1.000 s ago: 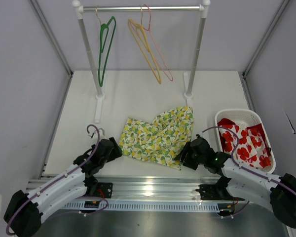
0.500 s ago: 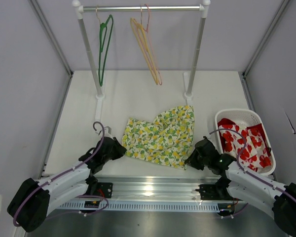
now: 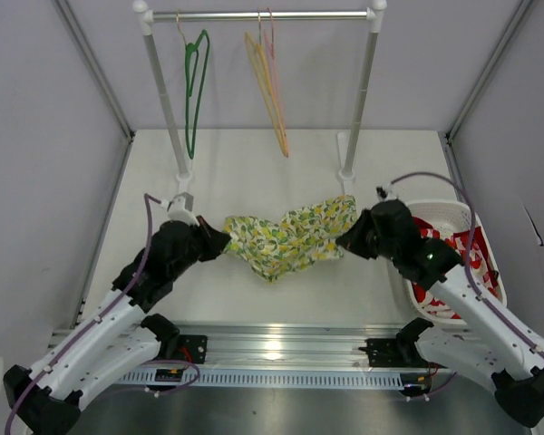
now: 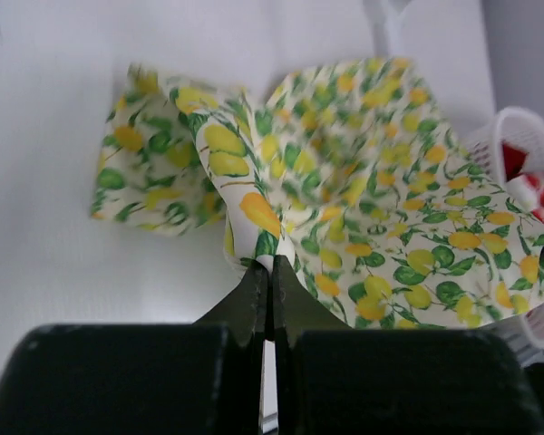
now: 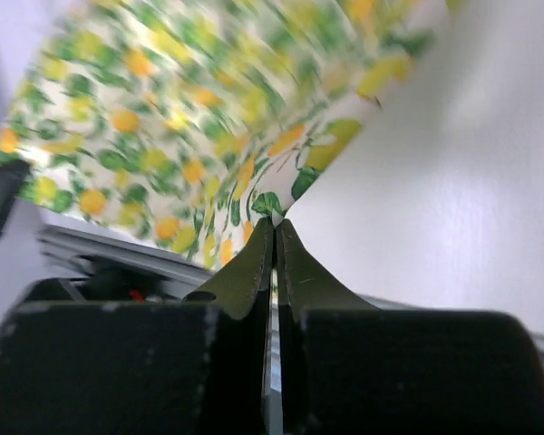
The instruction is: Place the skirt on the hanger
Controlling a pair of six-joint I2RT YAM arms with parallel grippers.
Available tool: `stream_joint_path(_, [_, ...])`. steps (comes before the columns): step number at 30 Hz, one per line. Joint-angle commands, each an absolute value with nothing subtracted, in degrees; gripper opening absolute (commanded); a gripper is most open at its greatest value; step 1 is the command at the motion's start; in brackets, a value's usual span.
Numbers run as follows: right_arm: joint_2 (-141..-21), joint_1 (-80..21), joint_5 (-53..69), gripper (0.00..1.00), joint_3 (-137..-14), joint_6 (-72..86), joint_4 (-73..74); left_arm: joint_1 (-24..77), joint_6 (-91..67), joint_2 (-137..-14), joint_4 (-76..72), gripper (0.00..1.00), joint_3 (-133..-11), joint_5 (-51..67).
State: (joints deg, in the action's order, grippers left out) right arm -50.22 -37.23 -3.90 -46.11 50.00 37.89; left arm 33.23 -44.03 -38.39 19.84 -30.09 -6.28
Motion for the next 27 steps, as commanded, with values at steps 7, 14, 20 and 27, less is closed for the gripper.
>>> stream_joint_path(7, [-71.6, -21.6, 11.1, 0.0, -81.6, 33.1, 34.5, 27.0, -32.4, -52.5, 23.8, 0.0, -61.8, -9.8])
stream_joint_path(14, [-87.3, -16.5, 19.5, 0.0, -101.6, 31.6, 31.5, 19.7, -28.1, -65.3, 20.4, 0.0, -78.5, -3.1])
stream_joint_path(20, [-93.6, -15.6, 21.3, 0.0, -110.5, 30.5, 31.5, 16.4, -27.2, -71.7, 19.3, 0.0, -84.8, 2.7])
stream_joint_path(27, [-84.7, -15.6, 20.4, 0.0, -92.1, 33.7, 30.5, 16.6, -28.8, -65.7, 19.4, 0.0, -70.7, 6.0])
